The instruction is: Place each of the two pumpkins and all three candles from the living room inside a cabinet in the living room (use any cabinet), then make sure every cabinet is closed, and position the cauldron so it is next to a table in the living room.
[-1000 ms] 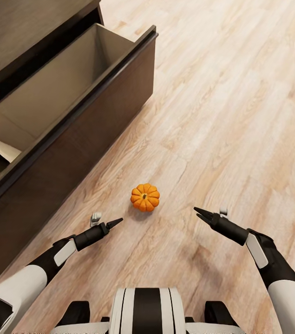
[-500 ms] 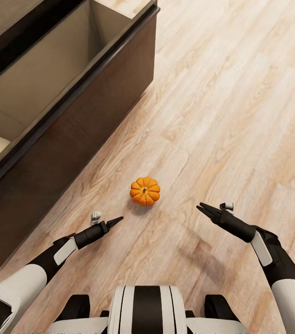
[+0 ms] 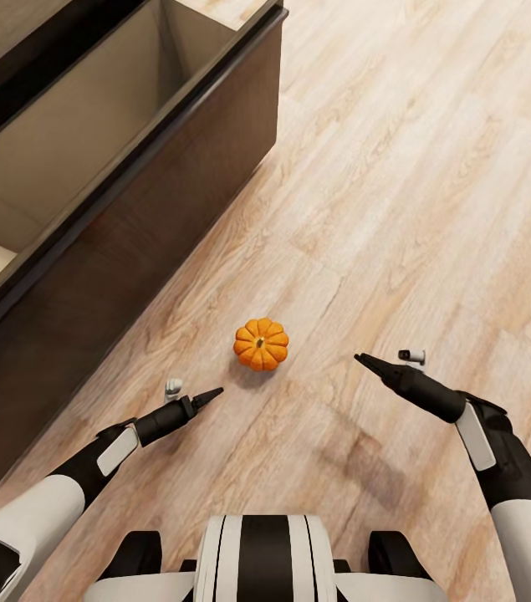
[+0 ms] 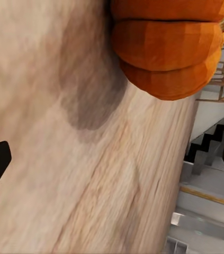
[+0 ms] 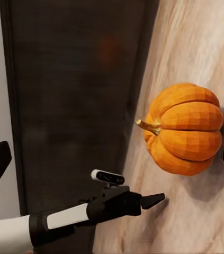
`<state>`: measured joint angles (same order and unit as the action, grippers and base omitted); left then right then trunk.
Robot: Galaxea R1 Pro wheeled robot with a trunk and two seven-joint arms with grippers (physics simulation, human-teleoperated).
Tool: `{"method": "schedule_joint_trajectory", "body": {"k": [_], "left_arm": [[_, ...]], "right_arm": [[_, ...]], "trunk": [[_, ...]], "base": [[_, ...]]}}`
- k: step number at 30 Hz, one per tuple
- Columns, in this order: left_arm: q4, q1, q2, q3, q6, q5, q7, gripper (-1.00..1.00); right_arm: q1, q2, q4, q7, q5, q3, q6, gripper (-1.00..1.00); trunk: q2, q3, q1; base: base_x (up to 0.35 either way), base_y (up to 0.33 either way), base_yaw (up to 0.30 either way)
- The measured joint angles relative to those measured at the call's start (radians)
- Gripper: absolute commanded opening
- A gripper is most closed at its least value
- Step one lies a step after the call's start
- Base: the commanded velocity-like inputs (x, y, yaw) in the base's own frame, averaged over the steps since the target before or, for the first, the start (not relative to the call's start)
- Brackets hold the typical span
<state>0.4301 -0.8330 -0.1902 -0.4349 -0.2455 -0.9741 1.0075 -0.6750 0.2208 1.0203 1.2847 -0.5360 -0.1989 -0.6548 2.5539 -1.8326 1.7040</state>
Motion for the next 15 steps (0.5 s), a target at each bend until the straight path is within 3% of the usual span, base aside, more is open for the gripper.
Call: {"method": "schedule_joint_trajectory", "body": {"k": [7,15], "left_arm": [[0.010,0.000,-0.001,-0.001,0.000,0.001,0.000,1.00],[0.045,0.000,-0.027,-0.001,0.000,0.002,0.000,1.00]], "right_arm": [[0.000,0.001,0.033,0.006,-0.003,0.000,0.004,1.00],[0.000,0.002,0.062,0.007,-0.005,-0.004,0.003,1.00]], "trunk": [[0.001,0.000,0.001],[0.001,0.000,0.001]], "base": [[0.000,0.000,0.000],[0.024,-0.024,0.000]]}}
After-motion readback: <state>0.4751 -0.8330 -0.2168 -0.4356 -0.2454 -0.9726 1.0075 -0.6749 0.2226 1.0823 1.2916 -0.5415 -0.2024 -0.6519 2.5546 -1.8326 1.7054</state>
